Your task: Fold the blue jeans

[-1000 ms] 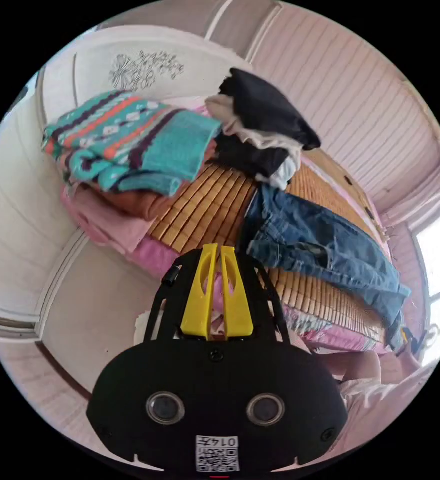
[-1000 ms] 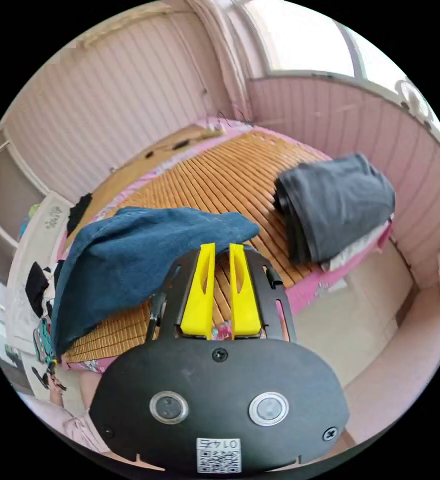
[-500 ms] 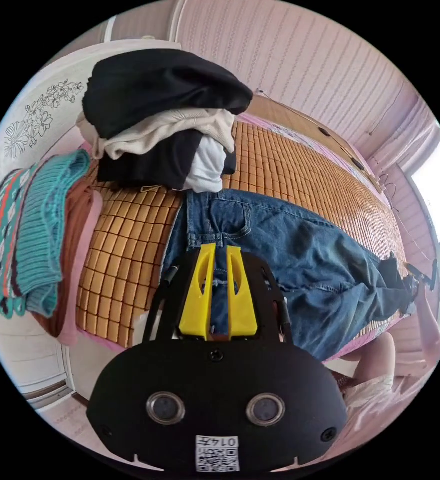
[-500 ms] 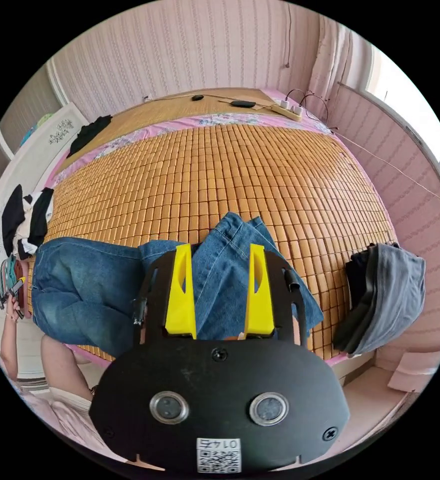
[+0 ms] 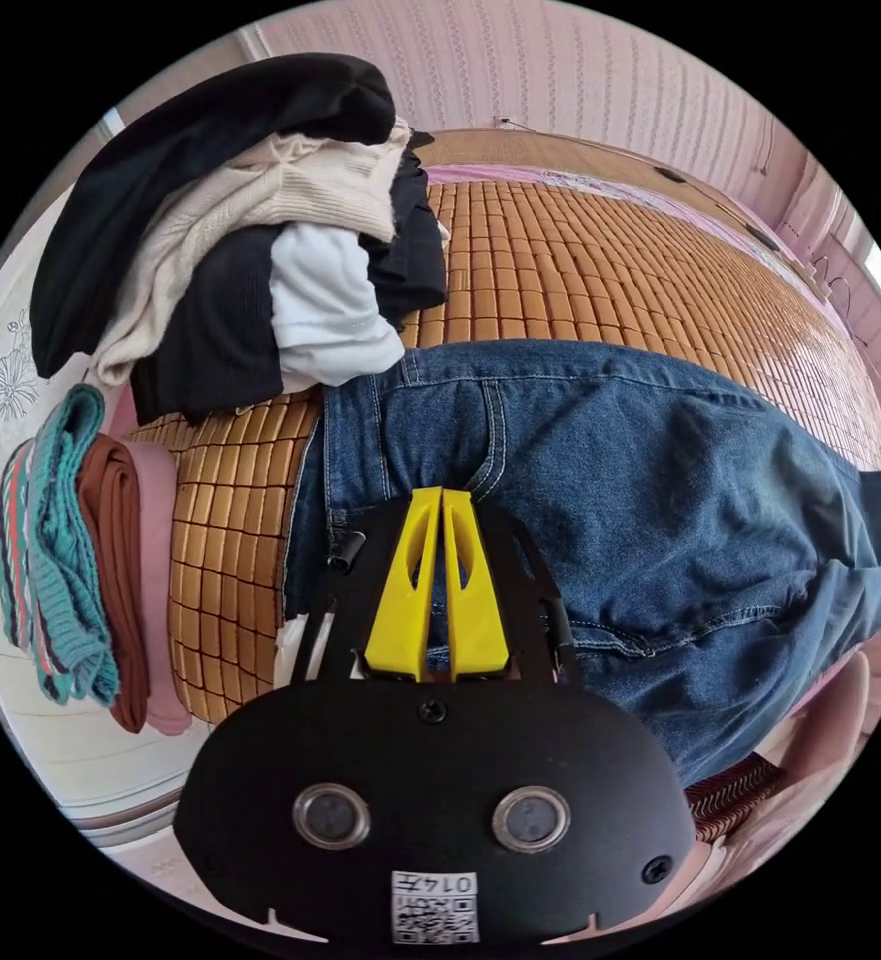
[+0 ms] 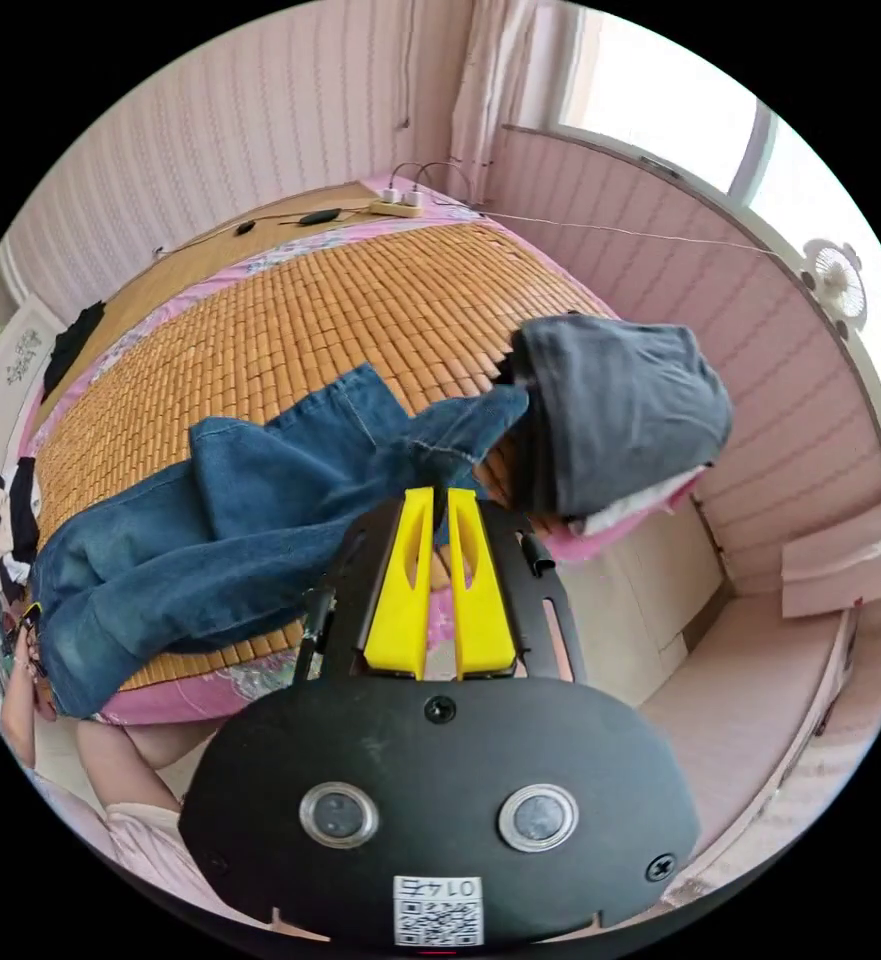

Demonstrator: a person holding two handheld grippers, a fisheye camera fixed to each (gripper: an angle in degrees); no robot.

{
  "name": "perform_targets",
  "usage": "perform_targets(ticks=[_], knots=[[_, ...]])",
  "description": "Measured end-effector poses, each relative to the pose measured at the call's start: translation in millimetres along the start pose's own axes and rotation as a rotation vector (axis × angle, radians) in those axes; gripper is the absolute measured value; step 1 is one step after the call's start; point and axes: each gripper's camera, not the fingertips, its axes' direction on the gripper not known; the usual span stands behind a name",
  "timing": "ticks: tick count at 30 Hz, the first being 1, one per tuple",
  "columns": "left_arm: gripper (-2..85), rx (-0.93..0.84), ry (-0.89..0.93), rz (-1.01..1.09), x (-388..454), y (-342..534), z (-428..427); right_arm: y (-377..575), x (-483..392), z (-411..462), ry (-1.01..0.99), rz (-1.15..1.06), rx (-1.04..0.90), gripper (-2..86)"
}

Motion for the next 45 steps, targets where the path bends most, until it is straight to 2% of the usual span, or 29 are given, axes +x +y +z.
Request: perform_targets(ticks=[2,3,6,8,10,13,16,18,19,21,25,31,40,45], knots=[[-0.6,-0.018,-0.038,0.026,10,-5,5,9,16,-18,0.168,0.026,0.016,0.1],[-0.7,-0.03,-0.06,0.038,15,-7,8,7,13,-22,0.171,0.002,0.03,0.1],[-0.8,-0.047,-0.066,0.026,20,-11,17,-25,-36,-15,0.045,-0.187,0.058,-0.1],[-0.8,-0.048,-0.043,0.008,21,-14,21,-56,-91,21,-0.088,-0.3,0.033,-0.2],[-0.8,-0.048,-0.051,0.014,27,-16,25,-77,-124,60,-0.14,-0.33,-0.031,-0.4],[-0.8,-0.048,-0.112,0.047,41,-19,32,-103,-149,118,-0.137,-0.281,-0.137,-0.6],[-0.8,-0.055,-0.215,0.021,47,-24,43,-119,-151,122,-0.164,-0.238,-0.062,-0.8],[-0.9,-0.032,-0.182,-0.049,39,-29,48,-124,-151,121,-0.17,-0.253,-0.069,-0.8],[-0.9,-0.035,-0.176,-0.057,38,-31,50,-123,-147,118,-0.167,-0.253,-0.005,-0.7],[-0.9,-0.049,-0.187,-0.036,39,-38,57,-126,-143,122,-0.126,-0.261,0.0,-0.6],[-0.9,-0.053,-0.189,-0.03,42,-44,65,-150,-139,129,-0.224,-0.261,-0.019,-0.5],[-0.9,-0.036,-0.212,-0.044,47,-51,78,-179,-164,134,-0.174,-0.309,-0.004,-0.6],[-0.9,-0.027,-0.221,-0.044,54,-54,93,-215,-158,132,-0.245,-0.242,-0.011,-0.7],[-0.8,-0.001,-0.137,-0.111,49,-45,89,-211,-139,106,-0.236,-0.2,0.031,-0.5]])
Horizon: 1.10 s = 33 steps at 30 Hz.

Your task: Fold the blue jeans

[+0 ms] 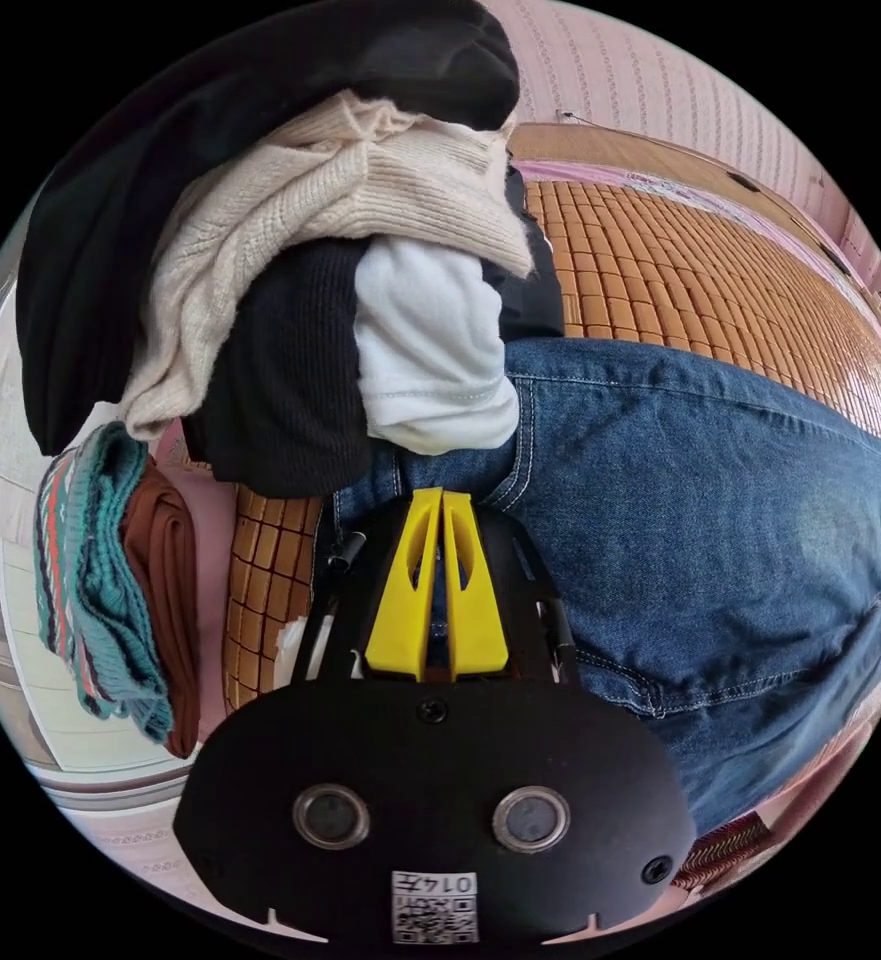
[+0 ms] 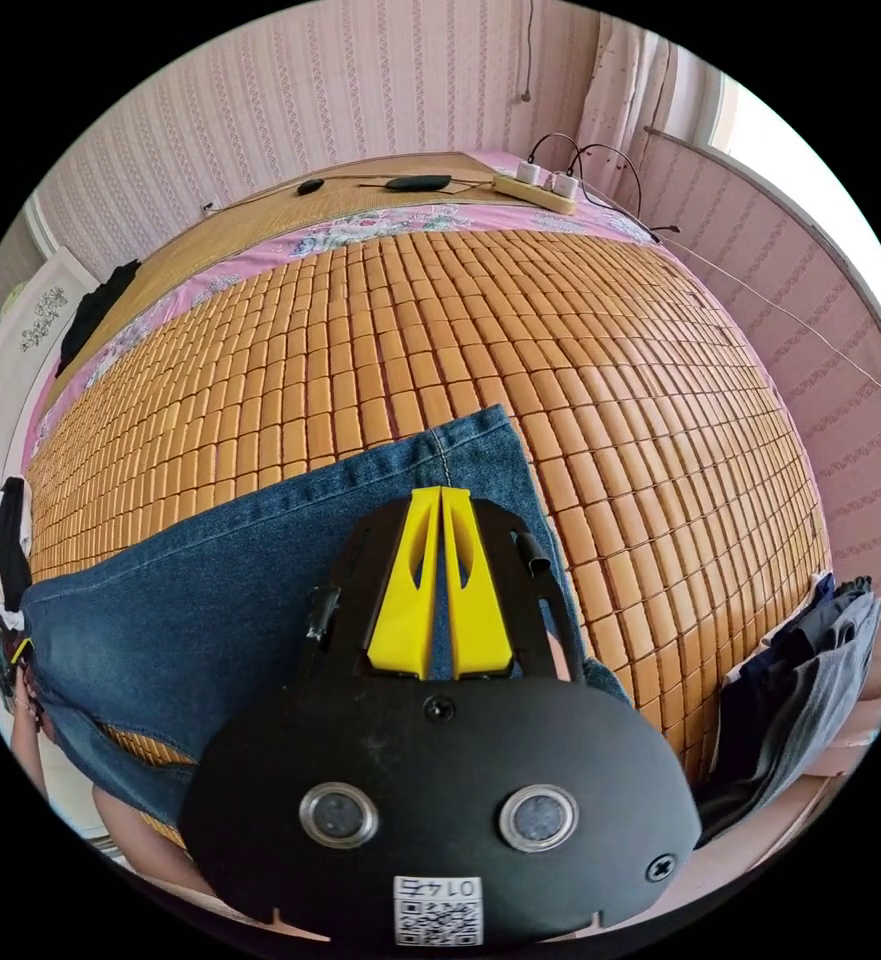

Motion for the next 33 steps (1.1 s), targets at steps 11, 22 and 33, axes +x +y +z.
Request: perform_targets(ticks=[11,22,33], knots=[[-0.7,0.211,0.34,0.279,68,86,-100,184,136,-120,-0.108,0.245,-0.021,15.3],[0.9,0.018,0.682,0.531,255,173,-90,203,164,-121,-0.179,0.382,-0.04,4.7],[0.6,0.018,0.664,0.66,281,200,-111,240,181,-298,-0.334,0.311,0.279,1.9]])
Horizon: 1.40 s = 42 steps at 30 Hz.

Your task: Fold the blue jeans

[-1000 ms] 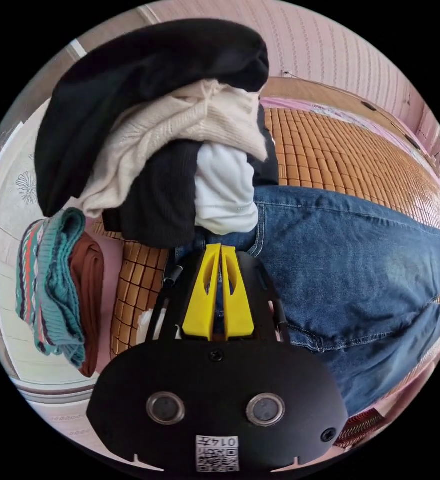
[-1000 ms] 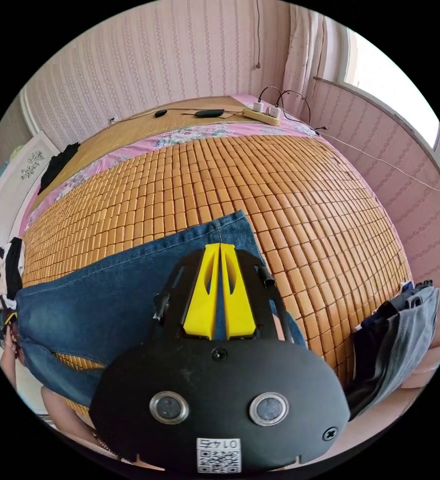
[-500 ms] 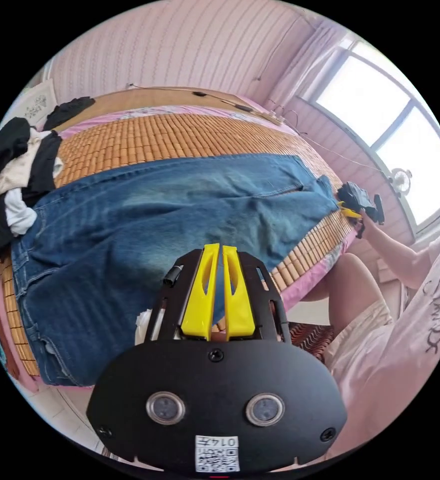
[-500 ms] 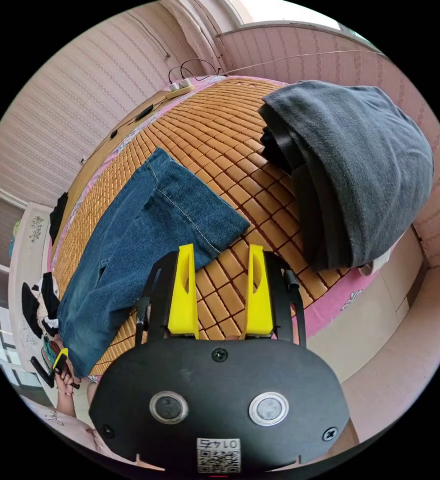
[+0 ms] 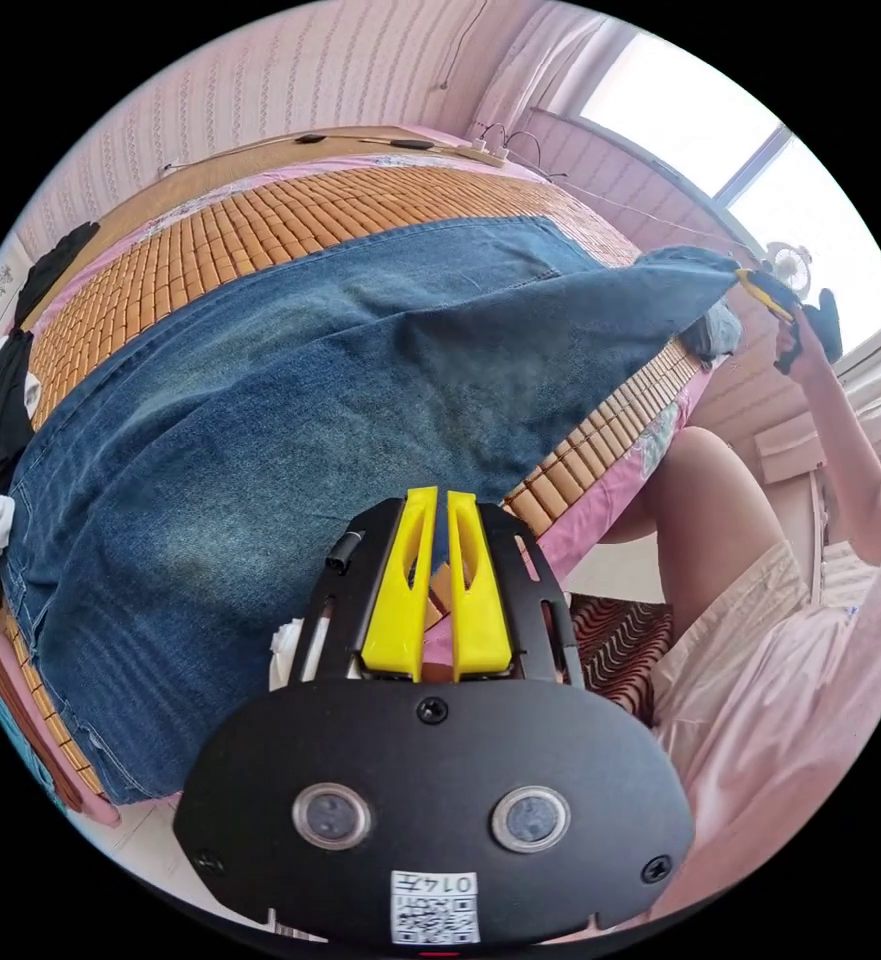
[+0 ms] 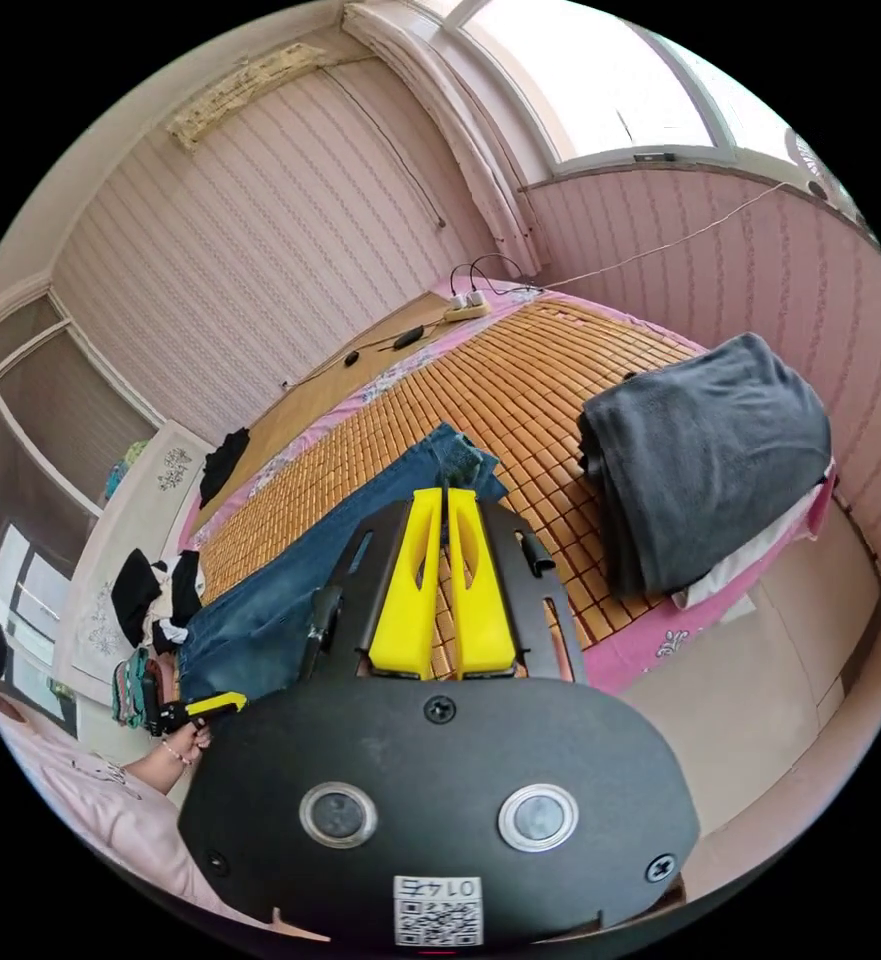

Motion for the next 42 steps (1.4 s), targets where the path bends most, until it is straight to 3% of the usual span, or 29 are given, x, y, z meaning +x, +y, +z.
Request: perform_targets(ticks=[4,7,16,21,23,30,34,36,42], knots=[[1.0,0.015,0.018,0.028,11,0,-6,36,55,15,0.335,0.138,-0.229,6.5],[1.9,0.009,0.021,0.059,20,-7,-2,40,57,24,0.275,0.14,-0.252,8.9],[5.8,0.014,-0.067,0.243,72,-37,16,-24,-31,131,0.325,-0.279,-0.355,16.2],[7.2,-0.01,-0.105,0.38,106,-54,33,-35,-21,169,0.298,-0.24,-0.494,9.5],[7.3,0.02,-0.104,0.427,119,-59,29,-36,-28,137,0.259,-0.23,-0.408,1.4],[9.2,0.021,-0.024,0.649,172,-63,21,-14,-74,-49,0.021,-0.209,-0.176,-0.1],[9.2,0.097,0.033,0.628,181,-61,1,-43,-104,-117,-0.029,-0.238,-0.088,-0.2],[8.7,0.1,0.007,0.596,178,-63,1,-68,-110,-94,0.024,-0.272,-0.115,-0.1],[8.4,-0.065,-0.099,0.483,156,-69,48,-97,-82,132,0.276,-0.241,-0.475,0.0]])
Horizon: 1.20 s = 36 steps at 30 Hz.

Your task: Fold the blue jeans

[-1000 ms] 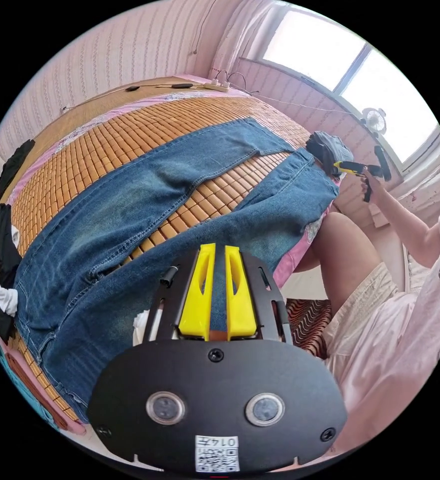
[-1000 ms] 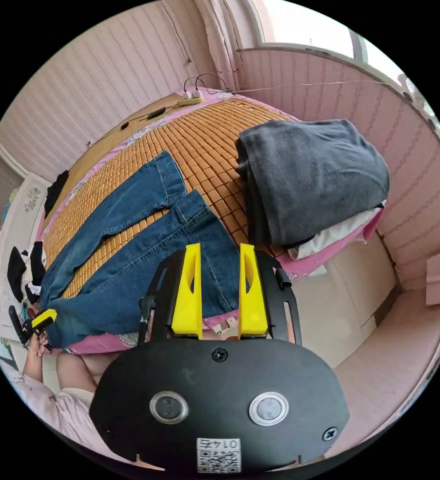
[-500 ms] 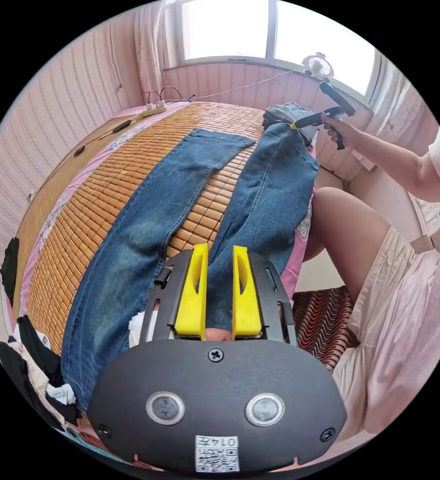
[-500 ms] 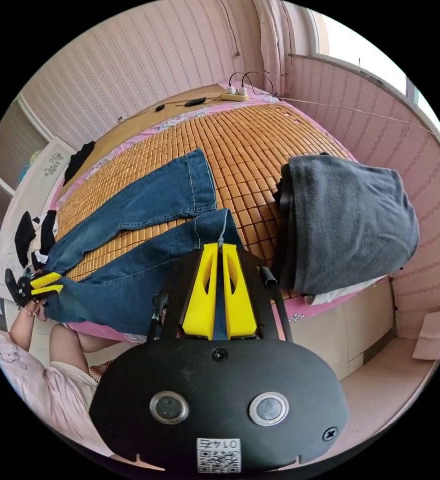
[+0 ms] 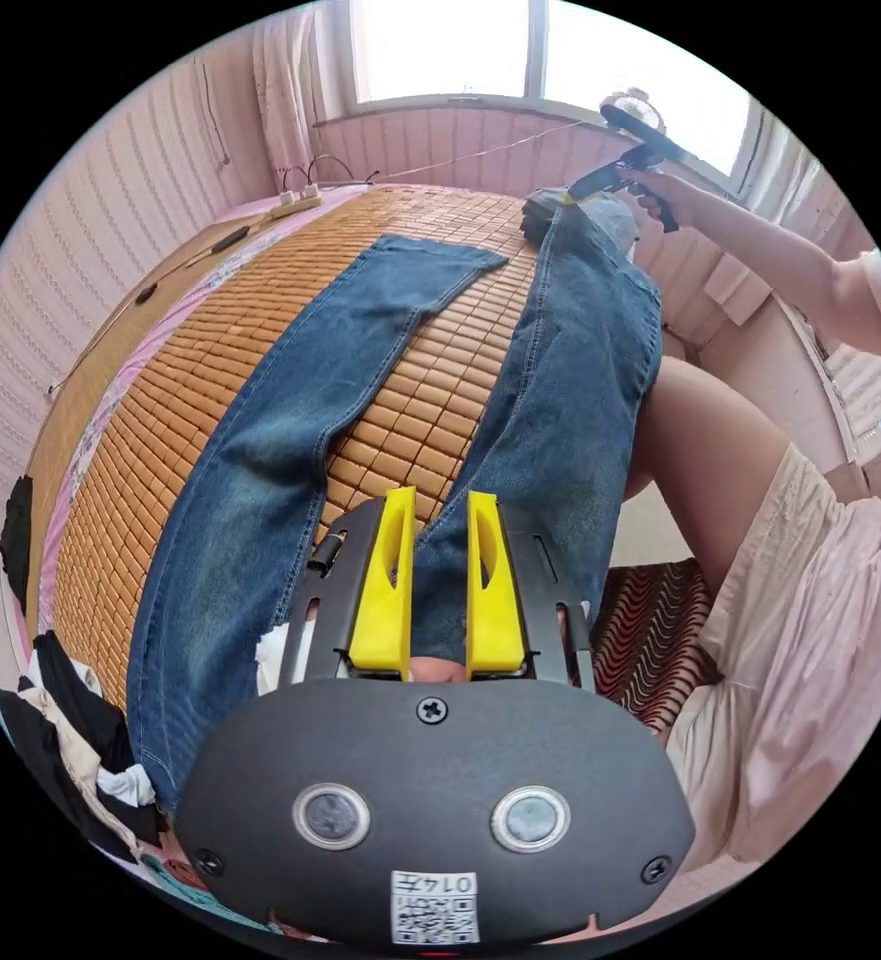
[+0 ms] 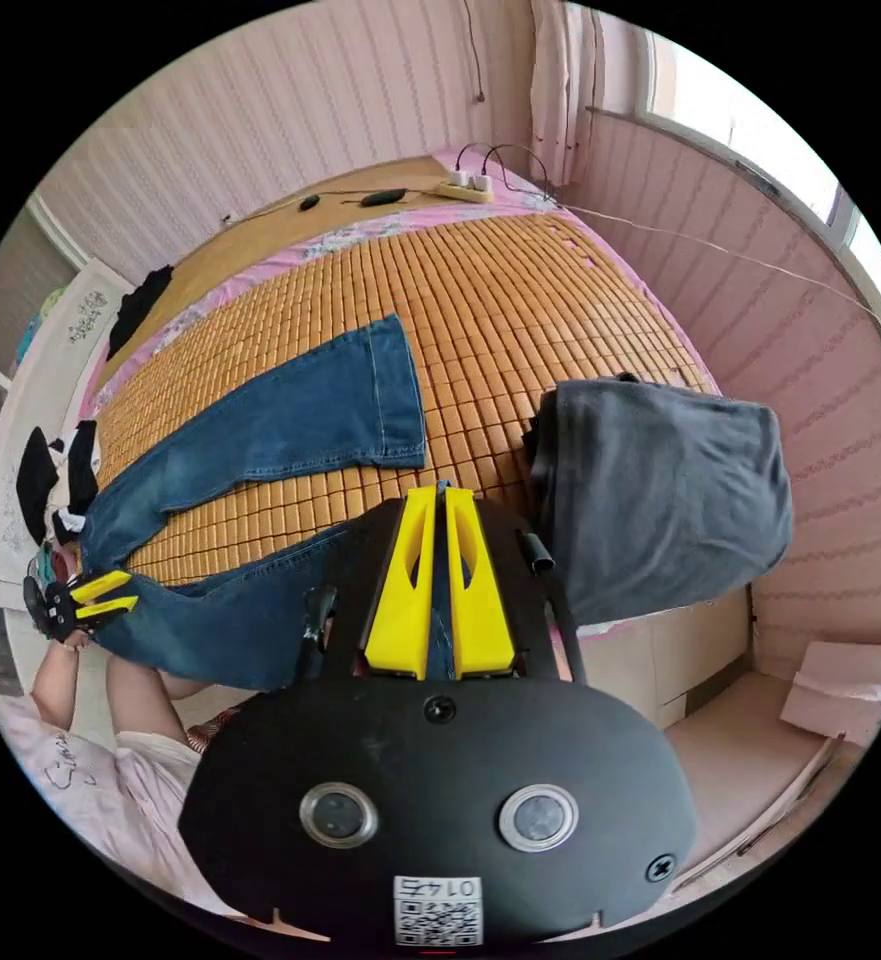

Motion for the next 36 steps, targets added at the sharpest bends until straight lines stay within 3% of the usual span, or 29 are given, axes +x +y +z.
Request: perform_targets(ticks=[4,13,19,22,24,27,30,31,36], knots=[[8.3,-0.091,-0.019,-0.023,-4,4,24,-22,-9,58,0.114,0.024,-0.059,0.0],[1.3,-0.167,-0.065,0.096,-11,10,20,-53,9,64,0.012,0.071,-0.056,-0.4],[0.3,-0.133,-0.029,-0.078,-44,27,10,-57,15,91,0.153,0.084,-0.089,-0.4],[0.5,-0.092,-0.017,-0.156,-57,47,-14,-51,6,68,0.096,0.045,0.025,-0.3],[0.4,-0.026,-0.021,-0.265,-75,79,-47,-48,-10,55,0.03,-0.029,0.104,-0.2],[0.4,0.037,-0.047,-0.46,-107,134,-87,-58,-40,73,-0.08,-0.137,0.067,-0.3],[0.5,0.047,-0.123,-0.671,-141,205,-120,-69,-55,116,0.066,-0.142,-0.025,-0.3],[0.6,0.036,-0.134,-0.715,-148,220,-125,-69,-51,116,0.089,-0.129,0.023,-0.3],[2.0,0.058,-0.201,-1.112,-182,359,-178,-78,-18,112,0.047,-0.011,0.021,-0.3]])
